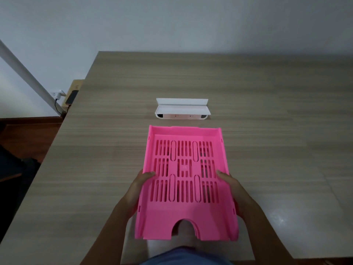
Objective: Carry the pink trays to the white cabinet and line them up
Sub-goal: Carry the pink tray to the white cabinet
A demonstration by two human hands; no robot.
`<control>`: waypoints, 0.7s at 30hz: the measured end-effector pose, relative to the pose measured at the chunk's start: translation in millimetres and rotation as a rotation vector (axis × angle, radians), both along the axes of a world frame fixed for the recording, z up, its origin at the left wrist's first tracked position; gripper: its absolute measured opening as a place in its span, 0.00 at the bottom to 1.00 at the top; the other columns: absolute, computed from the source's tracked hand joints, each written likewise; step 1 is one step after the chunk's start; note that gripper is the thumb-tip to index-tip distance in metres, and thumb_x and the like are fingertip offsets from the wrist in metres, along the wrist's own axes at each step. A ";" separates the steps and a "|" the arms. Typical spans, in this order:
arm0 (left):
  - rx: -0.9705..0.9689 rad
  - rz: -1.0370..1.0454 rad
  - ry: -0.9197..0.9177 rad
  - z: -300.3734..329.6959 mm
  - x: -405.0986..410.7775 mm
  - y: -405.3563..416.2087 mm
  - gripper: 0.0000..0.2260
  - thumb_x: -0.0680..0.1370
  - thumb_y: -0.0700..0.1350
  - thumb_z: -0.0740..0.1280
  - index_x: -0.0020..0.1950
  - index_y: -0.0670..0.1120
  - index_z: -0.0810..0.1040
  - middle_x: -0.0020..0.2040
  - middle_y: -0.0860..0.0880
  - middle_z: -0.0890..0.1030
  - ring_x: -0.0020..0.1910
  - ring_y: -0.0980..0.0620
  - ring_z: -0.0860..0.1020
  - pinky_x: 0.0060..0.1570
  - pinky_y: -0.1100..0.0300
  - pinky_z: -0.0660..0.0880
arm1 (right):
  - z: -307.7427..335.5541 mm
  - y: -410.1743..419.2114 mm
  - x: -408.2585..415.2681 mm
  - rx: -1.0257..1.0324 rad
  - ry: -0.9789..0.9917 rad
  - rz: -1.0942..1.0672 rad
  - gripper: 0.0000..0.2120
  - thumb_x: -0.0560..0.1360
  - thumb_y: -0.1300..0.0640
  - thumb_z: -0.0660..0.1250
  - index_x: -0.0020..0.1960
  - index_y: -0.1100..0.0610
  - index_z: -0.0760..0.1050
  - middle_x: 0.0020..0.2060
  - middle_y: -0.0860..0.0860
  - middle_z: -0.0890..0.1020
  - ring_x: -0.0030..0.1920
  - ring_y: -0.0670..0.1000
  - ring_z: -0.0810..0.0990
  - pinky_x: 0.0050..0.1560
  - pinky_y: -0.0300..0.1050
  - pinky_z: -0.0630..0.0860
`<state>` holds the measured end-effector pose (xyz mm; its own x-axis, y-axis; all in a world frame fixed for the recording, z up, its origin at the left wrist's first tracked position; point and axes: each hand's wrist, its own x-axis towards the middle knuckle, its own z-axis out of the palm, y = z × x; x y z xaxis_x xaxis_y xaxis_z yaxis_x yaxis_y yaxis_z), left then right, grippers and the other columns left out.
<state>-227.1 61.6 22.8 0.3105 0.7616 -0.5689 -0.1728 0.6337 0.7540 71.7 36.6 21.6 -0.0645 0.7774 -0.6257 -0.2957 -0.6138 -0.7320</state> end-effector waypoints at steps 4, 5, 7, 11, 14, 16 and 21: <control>0.025 -0.019 0.050 0.7 -0.8 1.7 0.31 0.70 0.55 0.69 0.67 0.39 0.73 0.42 0.45 0.86 0.38 0.46 0.85 0.41 0.50 0.80 | -9.1 3.1 5.5 0.036 -0.036 0.013 0.19 0.79 0.54 0.64 0.67 0.62 0.75 0.46 0.59 0.87 0.43 0.59 0.87 0.44 0.56 0.82; 0.028 -0.019 0.050 1.8 -0.1 0.7 0.32 0.69 0.55 0.69 0.67 0.39 0.73 0.41 0.46 0.86 0.37 0.46 0.85 0.40 0.51 0.80 | -11.3 3.7 6.4 0.044 -0.055 0.018 0.19 0.79 0.55 0.64 0.66 0.61 0.75 0.47 0.59 0.87 0.44 0.59 0.87 0.45 0.56 0.82; 0.036 -0.010 0.050 2.8 1.1 -1.7 0.33 0.66 0.56 0.70 0.66 0.38 0.73 0.39 0.46 0.86 0.35 0.47 0.85 0.37 0.52 0.81 | -14.0 4.2 7.6 0.057 -0.075 0.029 0.18 0.79 0.55 0.64 0.66 0.61 0.76 0.47 0.59 0.87 0.45 0.59 0.87 0.46 0.57 0.82; 0.040 0.032 0.058 3.4 2.3 -12.2 0.36 0.64 0.57 0.71 0.67 0.37 0.73 0.40 0.46 0.86 0.36 0.46 0.85 0.39 0.51 0.80 | -19.2 5.5 9.7 0.066 -0.072 0.047 0.20 0.77 0.55 0.67 0.66 0.61 0.75 0.49 0.61 0.86 0.46 0.62 0.86 0.48 0.59 0.82; 0.065 0.095 0.053 4.4 2.5 -28.5 0.35 0.63 0.57 0.71 0.65 0.38 0.74 0.40 0.45 0.86 0.38 0.45 0.85 0.40 0.51 0.81 | -22.1 9.1 9.9 0.066 -0.059 0.067 0.18 0.77 0.58 0.67 0.66 0.61 0.76 0.47 0.60 0.87 0.44 0.61 0.86 0.46 0.57 0.82; 0.078 0.151 0.064 0.6 1.8 -40.4 0.34 0.63 0.56 0.70 0.64 0.39 0.75 0.40 0.44 0.86 0.37 0.45 0.85 0.39 0.51 0.81 | -24.1 12.4 7.9 0.083 -0.038 0.106 0.16 0.77 0.59 0.66 0.65 0.61 0.77 0.45 0.59 0.87 0.42 0.60 0.86 0.45 0.56 0.83; 0.062 0.334 0.090 -10.6 -11.1 -76.8 0.33 0.65 0.56 0.71 0.66 0.41 0.76 0.45 0.42 0.86 0.41 0.43 0.85 0.45 0.48 0.79 | -27.9 26.9 -9.7 0.113 -0.004 0.231 0.18 0.74 0.57 0.69 0.62 0.60 0.78 0.45 0.58 0.88 0.42 0.58 0.87 0.44 0.54 0.83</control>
<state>-238.2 -15.1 12.2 -0.0113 0.8467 -0.5320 -0.2941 0.5057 0.8110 62.0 63.5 -6.3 -0.2461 0.8071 -0.5367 -0.1540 -0.5793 -0.8004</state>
